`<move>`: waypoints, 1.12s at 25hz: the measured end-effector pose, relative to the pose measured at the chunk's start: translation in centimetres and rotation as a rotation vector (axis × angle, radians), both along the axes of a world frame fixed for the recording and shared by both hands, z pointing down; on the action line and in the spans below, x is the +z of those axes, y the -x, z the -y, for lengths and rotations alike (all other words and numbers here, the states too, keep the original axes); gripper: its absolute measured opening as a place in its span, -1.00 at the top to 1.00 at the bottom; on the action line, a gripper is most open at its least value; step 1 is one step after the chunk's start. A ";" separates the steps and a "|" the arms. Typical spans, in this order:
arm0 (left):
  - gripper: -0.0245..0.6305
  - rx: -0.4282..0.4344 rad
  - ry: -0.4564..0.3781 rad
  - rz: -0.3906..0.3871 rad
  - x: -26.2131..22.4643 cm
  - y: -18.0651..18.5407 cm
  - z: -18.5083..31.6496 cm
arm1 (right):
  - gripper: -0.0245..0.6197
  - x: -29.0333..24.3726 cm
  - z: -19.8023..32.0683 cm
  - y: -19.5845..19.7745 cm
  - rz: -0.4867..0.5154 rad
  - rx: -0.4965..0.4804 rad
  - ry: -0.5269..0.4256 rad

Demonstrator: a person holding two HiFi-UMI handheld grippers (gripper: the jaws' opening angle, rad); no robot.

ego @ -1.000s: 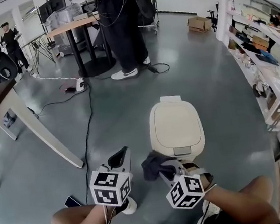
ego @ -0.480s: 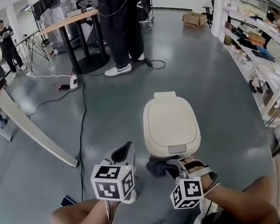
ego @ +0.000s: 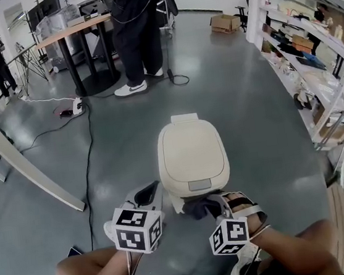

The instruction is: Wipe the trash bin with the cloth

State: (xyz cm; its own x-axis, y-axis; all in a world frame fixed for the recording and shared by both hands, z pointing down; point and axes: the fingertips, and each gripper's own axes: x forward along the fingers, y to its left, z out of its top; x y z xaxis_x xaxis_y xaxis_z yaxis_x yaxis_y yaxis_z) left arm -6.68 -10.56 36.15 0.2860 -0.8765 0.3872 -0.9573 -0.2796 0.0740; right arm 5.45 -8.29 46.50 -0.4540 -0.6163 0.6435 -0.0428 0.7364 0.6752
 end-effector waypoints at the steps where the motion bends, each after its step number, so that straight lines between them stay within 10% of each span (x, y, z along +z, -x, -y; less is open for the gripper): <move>1: 0.93 0.000 0.006 -0.005 0.2 -0.1 0.0 | 0.76 0.0 0.1 -0.3 0.000 0.009 0.003; 28: 0.93 0.008 0.058 -0.038 4.0 0.8 -0.3 | 0.76 1.2 0.1 -4.7 -0.052 0.107 0.035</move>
